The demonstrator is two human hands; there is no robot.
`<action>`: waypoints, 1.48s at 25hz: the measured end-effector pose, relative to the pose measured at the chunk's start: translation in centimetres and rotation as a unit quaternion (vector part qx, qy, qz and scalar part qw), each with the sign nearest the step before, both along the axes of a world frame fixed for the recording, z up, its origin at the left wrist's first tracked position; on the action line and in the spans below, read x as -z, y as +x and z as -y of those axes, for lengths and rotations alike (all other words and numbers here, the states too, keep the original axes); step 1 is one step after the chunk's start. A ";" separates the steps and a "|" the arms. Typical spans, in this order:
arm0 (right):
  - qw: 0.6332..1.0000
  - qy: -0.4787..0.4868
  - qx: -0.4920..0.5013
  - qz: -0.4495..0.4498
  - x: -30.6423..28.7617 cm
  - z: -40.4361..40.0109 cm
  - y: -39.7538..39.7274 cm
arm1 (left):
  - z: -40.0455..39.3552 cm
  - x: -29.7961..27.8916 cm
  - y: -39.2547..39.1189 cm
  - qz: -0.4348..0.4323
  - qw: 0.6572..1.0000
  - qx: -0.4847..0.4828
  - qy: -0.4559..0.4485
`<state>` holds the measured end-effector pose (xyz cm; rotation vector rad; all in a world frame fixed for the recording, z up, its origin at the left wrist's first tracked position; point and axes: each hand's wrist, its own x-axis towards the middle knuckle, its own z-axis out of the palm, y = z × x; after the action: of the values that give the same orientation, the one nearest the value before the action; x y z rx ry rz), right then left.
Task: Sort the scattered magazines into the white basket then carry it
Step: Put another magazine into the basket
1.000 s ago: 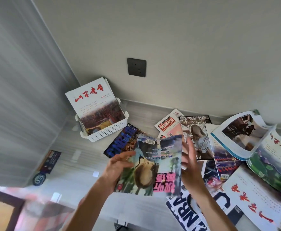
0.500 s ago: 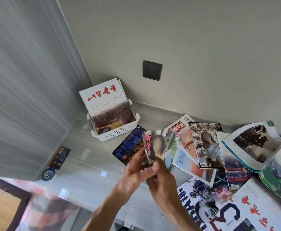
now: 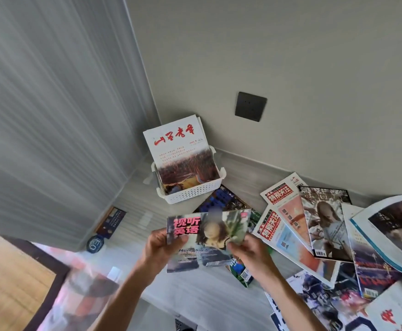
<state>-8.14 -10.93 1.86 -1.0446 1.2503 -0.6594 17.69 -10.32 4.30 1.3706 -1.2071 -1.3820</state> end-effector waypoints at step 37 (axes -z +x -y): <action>0.921 0.118 0.218 -0.300 3.5 -6.1 -16.1 | 6.1 2.8 -19.6 0.093 0.978 0.169 0.079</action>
<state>-24.26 -4.82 -1.62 -0.7887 2.0857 -0.5099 -1.93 -16.41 1.52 1.4779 -1.5360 -1.6409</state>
